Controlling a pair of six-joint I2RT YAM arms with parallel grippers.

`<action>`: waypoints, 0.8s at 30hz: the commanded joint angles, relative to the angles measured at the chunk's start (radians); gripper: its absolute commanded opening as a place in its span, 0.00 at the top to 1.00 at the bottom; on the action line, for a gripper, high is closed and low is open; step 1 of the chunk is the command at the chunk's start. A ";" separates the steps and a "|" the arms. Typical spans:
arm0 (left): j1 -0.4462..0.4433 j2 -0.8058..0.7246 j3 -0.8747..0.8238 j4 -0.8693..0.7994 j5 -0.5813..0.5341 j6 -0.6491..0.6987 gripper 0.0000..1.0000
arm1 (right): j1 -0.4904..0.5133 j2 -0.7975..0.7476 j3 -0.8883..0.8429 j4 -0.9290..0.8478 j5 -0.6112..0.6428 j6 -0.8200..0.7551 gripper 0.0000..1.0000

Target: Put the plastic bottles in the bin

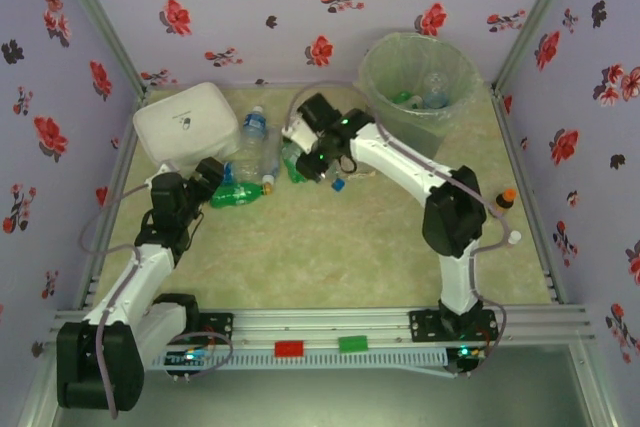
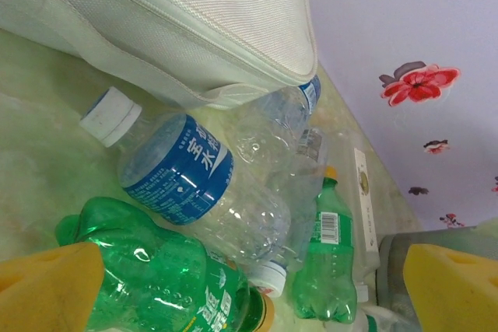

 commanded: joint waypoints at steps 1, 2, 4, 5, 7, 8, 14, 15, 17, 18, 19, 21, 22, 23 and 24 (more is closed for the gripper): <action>-0.010 0.010 0.021 0.029 0.038 0.017 0.00 | -0.055 -0.097 0.062 0.039 -0.075 0.088 0.62; -0.015 0.012 0.025 0.028 0.039 0.026 0.00 | -0.072 -0.117 0.067 0.067 -0.063 0.114 0.62; -0.027 0.017 0.032 0.028 0.038 0.040 0.00 | -0.111 -0.166 0.066 0.138 -0.032 0.161 0.62; -0.033 0.021 0.035 0.029 0.038 0.044 0.00 | -0.126 -0.186 0.064 0.169 -0.006 0.178 0.62; -0.046 0.032 0.044 0.029 0.038 0.058 0.00 | -0.158 -0.227 0.064 0.227 0.075 0.211 0.63; -0.051 0.038 0.049 0.029 0.038 0.064 0.00 | -0.169 -0.242 0.062 0.253 0.114 0.220 0.63; -0.093 0.086 0.087 0.032 0.038 0.103 0.00 | -0.227 -0.340 -0.020 0.464 0.369 0.213 0.64; -0.100 0.095 0.093 0.032 0.039 0.108 0.00 | -0.237 -0.347 -0.035 0.499 0.404 0.208 0.64; -0.108 0.115 0.102 0.033 0.042 0.109 0.00 | -0.259 -0.344 -0.044 0.529 0.440 0.201 0.64; -0.112 0.123 0.104 0.034 0.045 0.109 0.00 | -0.272 -0.334 -0.036 0.519 0.445 0.208 0.64; -0.115 0.130 0.108 0.034 0.047 0.110 0.00 | -0.281 -0.325 -0.035 0.515 0.446 0.211 0.64; -0.120 0.138 0.113 0.032 0.052 0.113 0.00 | -0.290 -0.308 -0.053 0.534 0.517 0.191 0.64; -0.122 0.141 0.115 0.029 0.054 0.115 0.00 | -0.293 -0.302 -0.060 0.544 0.538 0.180 0.64; -0.126 0.145 0.117 0.026 0.054 0.118 0.00 | -0.298 -0.290 -0.064 0.548 0.558 0.168 0.64; -0.127 0.147 0.119 0.022 0.053 0.121 0.00 | -0.305 -0.279 -0.062 0.536 0.567 0.166 0.64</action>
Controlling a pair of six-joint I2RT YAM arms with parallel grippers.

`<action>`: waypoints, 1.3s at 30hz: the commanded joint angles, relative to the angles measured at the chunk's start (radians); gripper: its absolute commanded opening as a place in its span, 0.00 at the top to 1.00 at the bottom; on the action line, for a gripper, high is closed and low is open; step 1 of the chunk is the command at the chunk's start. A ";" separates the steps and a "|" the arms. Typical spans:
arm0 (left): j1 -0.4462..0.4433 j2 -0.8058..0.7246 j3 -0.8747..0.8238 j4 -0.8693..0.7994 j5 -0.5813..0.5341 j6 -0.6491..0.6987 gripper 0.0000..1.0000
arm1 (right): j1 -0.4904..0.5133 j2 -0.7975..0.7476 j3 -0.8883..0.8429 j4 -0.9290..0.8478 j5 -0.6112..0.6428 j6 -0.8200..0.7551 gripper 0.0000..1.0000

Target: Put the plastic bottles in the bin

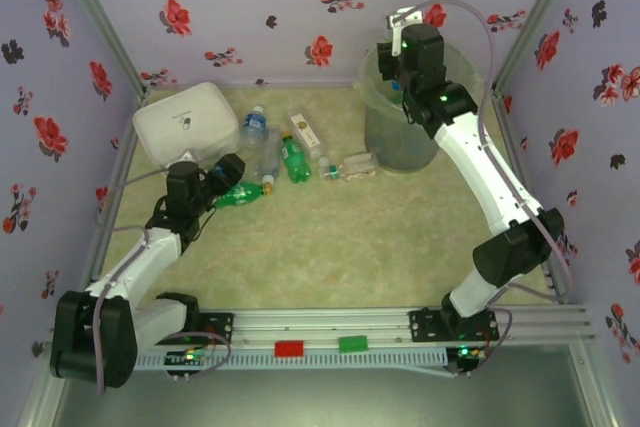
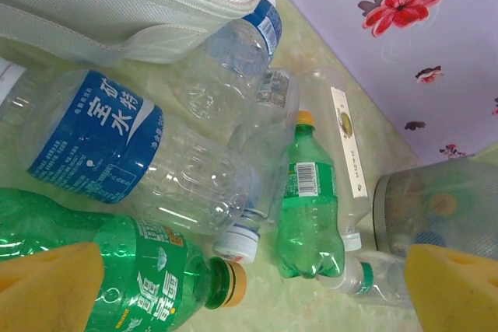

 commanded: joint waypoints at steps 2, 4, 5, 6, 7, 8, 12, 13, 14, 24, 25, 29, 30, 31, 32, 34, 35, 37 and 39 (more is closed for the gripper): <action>-0.010 0.015 0.037 -0.003 0.016 0.035 0.00 | -0.029 0.061 -0.014 0.014 0.115 -0.017 0.64; -0.011 0.019 0.039 -0.008 0.016 0.036 0.00 | -0.043 0.079 -0.017 -0.015 0.115 -0.003 0.64; -0.013 0.021 0.039 -0.009 0.016 0.033 0.00 | -0.051 0.088 -0.019 -0.036 0.107 0.008 0.63; -0.013 0.022 0.039 -0.009 0.016 0.031 0.00 | -0.059 0.096 -0.021 -0.056 0.105 0.021 0.62; -0.013 0.026 0.039 -0.010 0.016 0.031 0.00 | -0.064 0.104 -0.022 -0.070 0.105 0.031 0.61; -0.015 0.027 0.043 -0.009 0.016 0.029 0.00 | -0.067 0.111 -0.026 -0.084 0.104 0.039 0.61; -0.020 0.031 0.054 -0.021 0.016 0.035 0.00 | -0.083 0.129 -0.045 -0.115 0.085 0.077 0.57; -0.019 0.031 0.058 -0.024 0.017 0.037 0.00 | -0.087 0.132 -0.046 -0.122 0.080 0.085 0.56; -0.020 0.030 0.060 -0.026 0.016 0.037 0.00 | -0.090 0.135 -0.046 -0.128 0.079 0.093 0.53; -0.021 0.018 0.059 -0.042 0.015 0.032 0.00 | -0.090 0.067 -0.031 -0.115 0.109 0.112 0.01; -0.020 0.017 0.060 -0.041 0.013 0.030 0.00 | -0.088 0.053 -0.031 -0.111 0.102 0.112 0.00; -0.022 0.019 0.058 -0.040 -0.004 0.021 0.00 | -0.058 -0.024 -0.065 -0.071 0.076 0.105 0.00; -0.020 0.019 0.056 -0.041 -0.015 0.013 0.00 | -0.042 -0.044 -0.082 -0.053 0.071 0.102 0.00; -0.021 0.018 0.055 -0.044 -0.026 0.008 0.00 | -0.029 -0.063 -0.104 -0.034 0.062 0.095 0.00; -0.021 0.015 0.053 -0.047 -0.038 0.000 0.00 | -0.010 -0.082 -0.127 -0.010 0.052 0.089 0.00; -0.021 0.007 0.050 -0.056 -0.065 -0.014 0.00 | 0.030 -0.124 -0.181 0.038 0.034 0.077 0.00; -0.021 0.002 0.044 -0.061 -0.079 -0.023 0.00 | 0.051 -0.141 -0.208 0.067 0.016 0.071 0.00; -0.020 -0.009 0.035 -0.071 -0.112 -0.041 0.00 | 0.088 -0.168 -0.261 0.102 -0.035 0.072 0.00; -0.019 -0.018 0.021 -0.083 -0.149 -0.073 0.00 | 0.127 -0.182 -0.310 0.130 -0.093 0.091 0.00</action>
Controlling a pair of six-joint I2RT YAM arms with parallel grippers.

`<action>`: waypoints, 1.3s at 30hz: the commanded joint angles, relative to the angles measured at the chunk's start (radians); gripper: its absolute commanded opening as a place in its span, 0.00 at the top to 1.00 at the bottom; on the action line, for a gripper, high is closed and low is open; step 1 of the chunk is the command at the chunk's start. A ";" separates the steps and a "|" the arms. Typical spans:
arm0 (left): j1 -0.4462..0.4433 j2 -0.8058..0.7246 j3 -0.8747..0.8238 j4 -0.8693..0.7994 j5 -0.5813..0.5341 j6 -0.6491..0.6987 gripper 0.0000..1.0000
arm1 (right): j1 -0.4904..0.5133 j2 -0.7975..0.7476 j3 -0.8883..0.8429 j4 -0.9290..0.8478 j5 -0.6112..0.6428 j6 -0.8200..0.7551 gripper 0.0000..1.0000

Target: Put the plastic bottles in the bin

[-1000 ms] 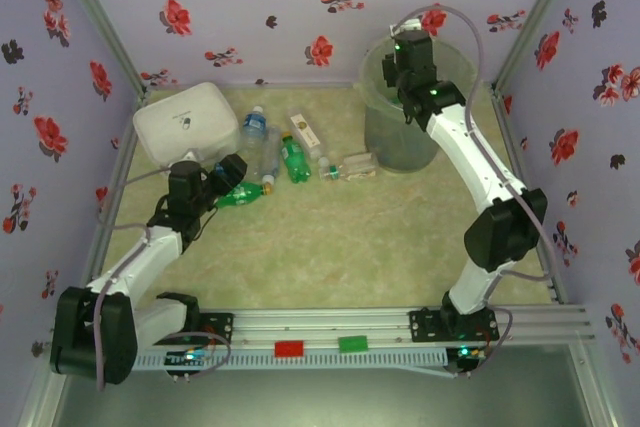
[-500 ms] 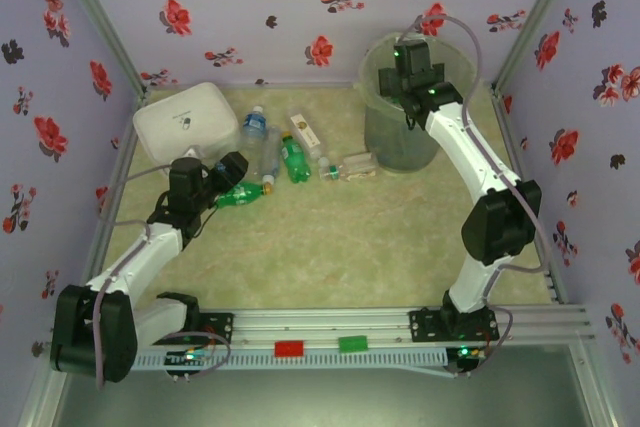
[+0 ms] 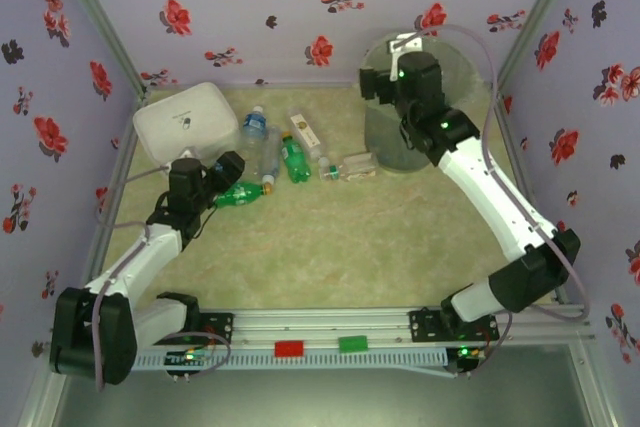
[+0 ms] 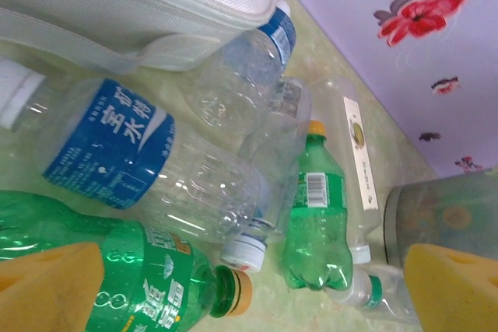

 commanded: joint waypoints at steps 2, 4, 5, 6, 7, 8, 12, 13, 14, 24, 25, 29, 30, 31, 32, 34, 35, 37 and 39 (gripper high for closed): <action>-0.005 -0.032 -0.030 -0.035 -0.105 -0.084 0.00 | 0.065 -0.011 -0.102 0.089 -0.149 0.022 0.01; -0.004 -0.032 -0.046 -0.040 -0.134 -0.136 0.00 | 0.093 -0.010 -0.151 0.112 -0.195 0.044 0.00; -0.003 -0.026 -0.057 -0.042 -0.152 -0.176 0.00 | 0.108 -0.009 -0.177 0.126 -0.207 0.052 0.01; -0.003 -0.019 -0.065 -0.043 -0.167 -0.215 0.00 | 0.124 -0.006 -0.204 0.136 -0.216 0.058 0.00; -0.004 -0.010 -0.068 -0.049 -0.177 -0.247 0.00 | 0.137 -0.002 -0.223 0.143 -0.217 0.062 0.00; -0.004 0.003 -0.069 -0.066 -0.188 -0.291 0.00 | 0.150 0.004 -0.244 0.146 -0.217 0.062 0.00; -0.003 0.082 -0.017 -0.162 -0.202 -0.420 0.00 | 0.172 0.034 -0.289 0.127 -0.192 0.097 0.00; -0.004 0.103 0.003 -0.189 -0.201 -0.437 0.00 | 0.172 0.042 -0.293 0.123 -0.189 0.106 0.00; -0.006 0.129 0.023 -0.208 -0.195 -0.446 0.00 | 0.172 0.051 -0.295 0.112 -0.192 0.111 0.00; -0.010 0.263 0.041 -0.190 -0.167 -0.646 0.00 | 0.172 0.075 -0.296 0.072 -0.144 0.089 0.00; -0.011 0.271 0.046 -0.191 -0.167 -0.656 0.00 | 0.172 0.074 -0.299 0.072 -0.140 0.087 0.01; -0.016 0.312 0.082 -0.209 -0.168 -0.660 0.00 | 0.172 0.066 -0.313 0.071 -0.127 0.078 0.00; -0.018 0.324 0.090 -0.214 -0.169 -0.660 0.01 | 0.172 0.064 -0.315 0.070 -0.125 0.076 0.00; -0.019 0.333 0.096 -0.214 -0.170 -0.660 0.01 | 0.173 0.062 -0.318 0.069 -0.122 0.074 0.00; -0.022 0.344 0.101 -0.212 -0.170 -0.662 0.02 | 0.172 0.062 -0.321 0.069 -0.124 0.075 0.00; -0.026 0.364 0.105 -0.210 -0.171 -0.671 0.04 | 0.172 0.058 -0.325 0.065 -0.124 0.070 0.00; -0.026 0.372 0.103 -0.206 -0.171 -0.677 0.06 | 0.172 0.057 -0.326 0.061 -0.122 0.069 0.00; -0.031 0.384 0.092 -0.187 -0.173 -0.695 0.10 | 0.172 0.055 -0.327 0.055 -0.112 0.063 0.00; -0.034 0.388 0.069 -0.156 -0.174 -0.719 0.19 | 0.173 0.051 -0.330 0.048 -0.103 0.057 0.01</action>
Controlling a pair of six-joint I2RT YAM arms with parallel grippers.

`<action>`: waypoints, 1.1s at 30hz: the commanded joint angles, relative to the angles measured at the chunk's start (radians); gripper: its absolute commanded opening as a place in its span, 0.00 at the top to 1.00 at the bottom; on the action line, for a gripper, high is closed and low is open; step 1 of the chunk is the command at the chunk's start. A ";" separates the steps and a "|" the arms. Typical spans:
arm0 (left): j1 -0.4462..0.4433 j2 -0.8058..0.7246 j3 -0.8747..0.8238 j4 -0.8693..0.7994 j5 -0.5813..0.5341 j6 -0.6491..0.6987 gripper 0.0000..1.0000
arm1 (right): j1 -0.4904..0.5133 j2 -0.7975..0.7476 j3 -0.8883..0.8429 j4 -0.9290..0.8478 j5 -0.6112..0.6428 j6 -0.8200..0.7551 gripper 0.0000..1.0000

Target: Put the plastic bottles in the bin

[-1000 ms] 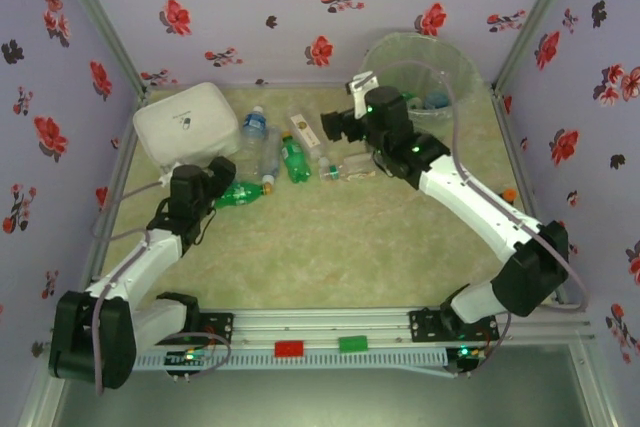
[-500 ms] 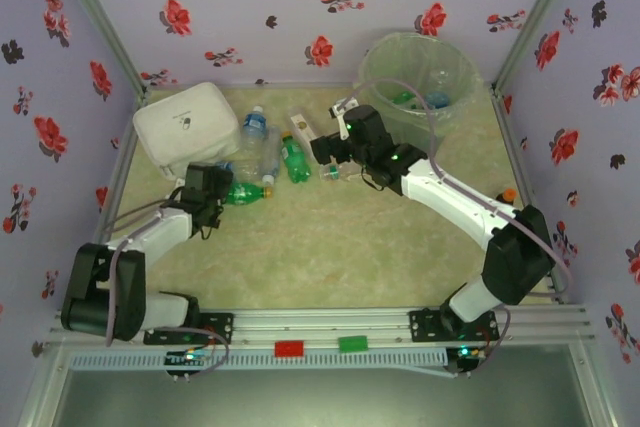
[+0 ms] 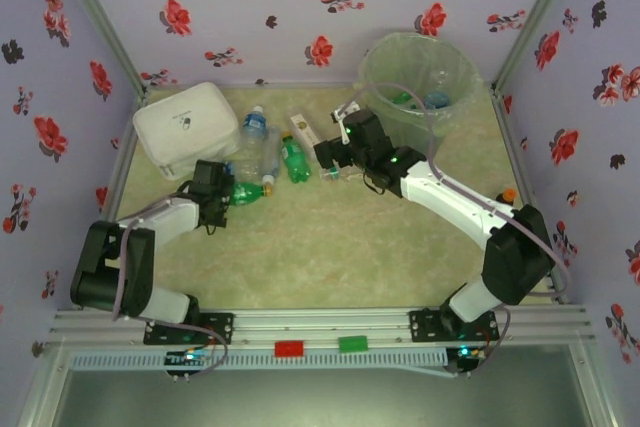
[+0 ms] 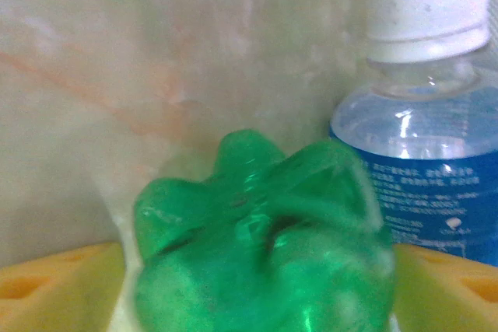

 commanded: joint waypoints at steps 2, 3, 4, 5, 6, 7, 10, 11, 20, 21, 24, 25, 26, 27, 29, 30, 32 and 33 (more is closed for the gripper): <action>-0.016 0.029 -0.039 0.071 -0.004 -0.073 0.24 | -0.001 -0.030 -0.017 -0.016 0.040 -0.024 0.00; -0.016 0.026 -0.046 0.077 -0.006 -0.075 0.28 | 0.000 -0.033 -0.020 -0.014 0.040 -0.026 0.00; -0.018 0.021 -0.053 0.078 -0.012 -0.078 0.34 | 0.000 -0.035 -0.022 -0.011 0.038 -0.025 0.00; -0.018 0.013 -0.058 0.078 -0.016 -0.075 0.37 | 0.000 -0.035 -0.024 -0.007 0.033 -0.025 0.00; -0.019 0.002 -0.062 0.078 -0.020 -0.073 0.40 | 0.000 -0.035 -0.025 -0.002 0.021 -0.026 0.00; -0.021 -0.006 -0.064 0.078 -0.024 -0.072 0.42 | 0.000 -0.033 -0.026 0.001 0.008 -0.029 0.00; -0.024 -0.048 -0.069 0.081 -0.043 -0.040 0.50 | 0.000 -0.021 -0.023 0.011 -0.057 -0.033 0.00; -0.024 -0.068 -0.068 0.082 -0.051 -0.020 0.50 | 0.000 -0.015 -0.019 0.011 -0.093 -0.036 0.00; -0.061 -0.271 -0.024 0.193 -0.081 0.356 0.52 | 0.002 0.034 0.026 0.016 -0.420 -0.039 0.00; -0.067 -0.287 -0.024 0.218 -0.073 0.390 0.53 | 0.002 0.041 0.031 0.019 -0.451 -0.033 0.00; -0.078 -0.315 -0.022 0.300 -0.012 0.480 0.54 | 0.009 0.066 0.050 0.037 -0.549 -0.007 0.00; -0.079 -0.316 -0.022 0.330 0.021 0.501 0.55 | 0.013 0.076 0.056 0.043 -0.579 0.003 0.00; -0.081 -0.315 -0.021 0.357 0.053 0.516 0.55 | 0.019 0.082 0.062 0.053 -0.603 0.012 0.00; -0.083 -0.313 -0.019 0.383 0.081 0.527 0.54 | 0.024 0.089 0.065 0.065 -0.621 0.023 0.00; -0.091 -0.296 -0.015 0.443 0.143 0.549 0.54 | 0.036 0.105 0.070 0.094 -0.655 0.047 0.00; -0.096 -0.287 -0.011 0.465 0.172 0.555 0.54 | 0.042 0.111 0.073 0.105 -0.666 0.057 0.00; -0.108 -0.263 0.002 0.507 0.225 0.571 0.54 | 0.054 0.127 0.079 0.121 -0.678 0.072 0.00; -0.117 -0.252 0.010 0.519 0.245 0.579 0.54 | 0.061 0.137 0.082 0.124 -0.678 0.076 0.00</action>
